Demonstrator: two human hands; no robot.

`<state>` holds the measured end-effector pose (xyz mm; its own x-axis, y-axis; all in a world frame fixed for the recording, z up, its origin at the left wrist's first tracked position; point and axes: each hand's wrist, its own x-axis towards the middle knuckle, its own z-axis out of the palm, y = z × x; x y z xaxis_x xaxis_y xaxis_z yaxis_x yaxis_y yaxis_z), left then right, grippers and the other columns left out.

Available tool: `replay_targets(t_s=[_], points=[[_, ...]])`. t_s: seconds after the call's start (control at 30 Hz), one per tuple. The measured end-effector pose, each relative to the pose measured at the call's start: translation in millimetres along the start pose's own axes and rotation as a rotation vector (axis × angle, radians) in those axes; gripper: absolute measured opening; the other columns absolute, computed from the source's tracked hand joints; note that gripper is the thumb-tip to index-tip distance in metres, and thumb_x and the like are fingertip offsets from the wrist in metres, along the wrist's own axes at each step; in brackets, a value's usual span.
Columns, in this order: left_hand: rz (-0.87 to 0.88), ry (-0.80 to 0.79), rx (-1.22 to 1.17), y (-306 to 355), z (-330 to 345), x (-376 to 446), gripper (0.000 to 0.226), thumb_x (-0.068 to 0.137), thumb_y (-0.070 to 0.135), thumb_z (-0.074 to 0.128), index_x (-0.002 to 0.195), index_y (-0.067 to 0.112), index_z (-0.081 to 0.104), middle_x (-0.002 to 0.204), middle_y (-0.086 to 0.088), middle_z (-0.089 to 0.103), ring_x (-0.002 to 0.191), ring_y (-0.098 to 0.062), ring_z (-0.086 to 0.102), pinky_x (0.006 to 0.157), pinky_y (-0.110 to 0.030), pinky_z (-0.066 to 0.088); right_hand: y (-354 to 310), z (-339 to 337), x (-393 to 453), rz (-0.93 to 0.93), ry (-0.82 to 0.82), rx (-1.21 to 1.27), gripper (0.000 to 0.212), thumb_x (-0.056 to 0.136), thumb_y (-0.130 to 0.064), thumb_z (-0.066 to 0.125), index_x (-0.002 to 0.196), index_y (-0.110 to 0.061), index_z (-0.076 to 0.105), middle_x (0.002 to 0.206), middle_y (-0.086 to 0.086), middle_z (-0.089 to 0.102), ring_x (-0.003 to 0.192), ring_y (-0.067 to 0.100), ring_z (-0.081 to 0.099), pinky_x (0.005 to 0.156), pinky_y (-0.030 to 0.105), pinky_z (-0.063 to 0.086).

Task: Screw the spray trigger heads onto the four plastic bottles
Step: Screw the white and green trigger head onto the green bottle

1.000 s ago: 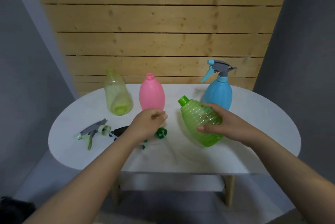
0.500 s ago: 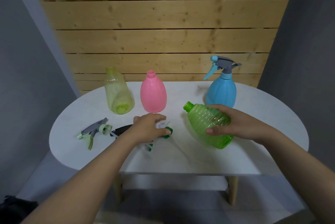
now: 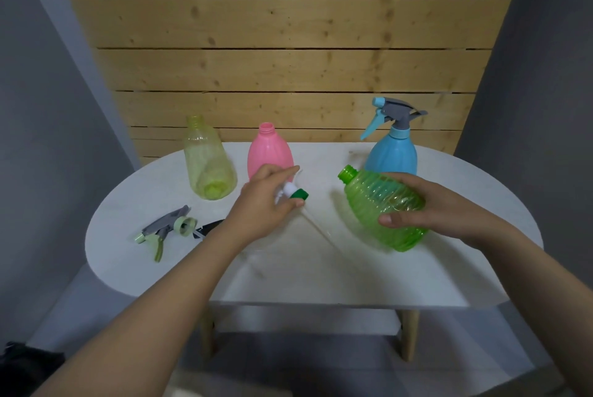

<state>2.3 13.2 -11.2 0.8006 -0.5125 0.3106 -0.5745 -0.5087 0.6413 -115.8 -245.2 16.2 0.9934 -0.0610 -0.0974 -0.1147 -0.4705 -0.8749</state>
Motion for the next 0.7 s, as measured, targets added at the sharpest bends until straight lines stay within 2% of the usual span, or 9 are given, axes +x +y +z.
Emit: replay_targets(t_s=[0.1, 0.17, 0.23, 0.27, 0.33, 0.4, 0.53, 0.7], points=[[-0.05, 0.061, 0.009, -7.3, -14.3, -1.9, 0.056, 0.081, 0.029, 0.067, 0.133, 0.022, 0.049, 0.116, 0.0, 0.044, 0.103, -0.008, 0.045, 0.082, -0.015, 0.031, 1.0, -4.6, -0.4, 0.004, -0.018, -0.049, 0.084, 0.052, -0.041, 0.083, 0.128, -0.042, 0.049, 0.122, -0.007, 0.061, 0.11, 0.009, 0.059, 0.094, 0.029, 0.048], [-0.125, 0.113, -0.026, -13.3, -24.4, -3.9, 0.055, 0.081, 0.031, 0.068, 0.132, 0.026, 0.049, 0.115, 0.0, 0.042, 0.1, -0.008, 0.047, 0.08, -0.015, 0.034, 2.1, -6.7, 0.0, 0.009, -0.058, -0.116, 0.081, 0.056, -0.034, 0.086, 0.127, -0.047, 0.047, 0.125, -0.009, 0.056, 0.11, 0.007, 0.055, 0.089, 0.025, 0.046], [-0.18, 0.133, -0.064, -19.2, -31.4, -5.3, 0.055, 0.081, 0.034, 0.067, 0.133, 0.029, 0.049, 0.118, 0.0, 0.043, 0.098, -0.005, 0.046, 0.076, -0.008, 0.033, 4.1, -9.1, 0.0, 0.021, -0.095, -0.167, 0.079, 0.06, -0.028, 0.086, 0.123, -0.052, 0.045, 0.124, -0.011, 0.053, 0.108, 0.004, 0.052, 0.083, 0.02, 0.044], [-0.195, 0.133, -0.077, -22.1, -34.3, -5.9, 0.054, 0.081, 0.035, 0.066, 0.132, 0.029, 0.05, 0.122, 0.0, 0.044, 0.1, -0.004, 0.044, 0.078, -0.008, 0.032, 4.8, -9.7, 0.2, 0.027, -0.112, -0.183, 0.079, 0.061, -0.027, 0.086, 0.123, -0.052, 0.045, 0.125, -0.011, 0.051, 0.108, 0.004, 0.051, 0.081, 0.02, 0.044], [-0.21, 0.159, -0.103, -27.3, -38.6, -7.4, 0.048, 0.081, 0.035, 0.066, 0.127, 0.032, 0.052, 0.132, -0.003, 0.045, 0.11, -0.002, 0.039, 0.089, -0.017, 0.03, 5.5, -10.0, 0.2, 0.042, -0.145, -0.218, 0.08, 0.061, -0.027, 0.087, 0.123, -0.052, 0.043, 0.126, -0.009, 0.049, 0.108, 0.006, 0.05, 0.081, 0.022, 0.044], [-0.249, 0.195, -0.142, -30.7, -42.0, -9.0, 0.051, 0.082, 0.037, 0.065, 0.13, 0.031, 0.049, 0.138, -0.003, 0.042, 0.115, -0.002, 0.035, 0.094, -0.023, 0.027, 6.0, -10.1, 0.2, 0.049, -0.165, -0.24, 0.08, 0.06, -0.028, 0.087, 0.123, -0.052, 0.043, 0.127, -0.008, 0.047, 0.108, 0.009, 0.05, 0.081, 0.024, 0.045], [-0.291, 0.234, -0.205, -34.7, -47.4, -9.9, 0.058, 0.082, 0.04, 0.064, 0.135, 0.027, 0.045, 0.145, 0.0, 0.041, 0.129, -0.012, 0.038, 0.097, -0.027, 0.029, 6.3, -9.2, 0.9, 0.045, -0.15, -0.24, 0.079, 0.061, -0.022, 0.087, 0.121, -0.05, 0.043, 0.127, -0.007, 0.047, 0.109, 0.013, 0.05, 0.083, 0.026, 0.045], [-0.292, 0.24, -0.215, -34.6, -47.0, -11.5, 0.058, 0.082, 0.042, 0.064, 0.135, 0.03, 0.045, 0.146, 0.002, 0.04, 0.131, -0.012, 0.037, 0.098, -0.027, 0.029, 4.7, -6.7, 0.7, 0.02, -0.149, -0.239, 0.081, 0.061, -0.019, 0.087, 0.123, -0.047, 0.043, 0.127, -0.006, 0.047, 0.111, 0.014, 0.049, 0.088, 0.028, 0.045]])
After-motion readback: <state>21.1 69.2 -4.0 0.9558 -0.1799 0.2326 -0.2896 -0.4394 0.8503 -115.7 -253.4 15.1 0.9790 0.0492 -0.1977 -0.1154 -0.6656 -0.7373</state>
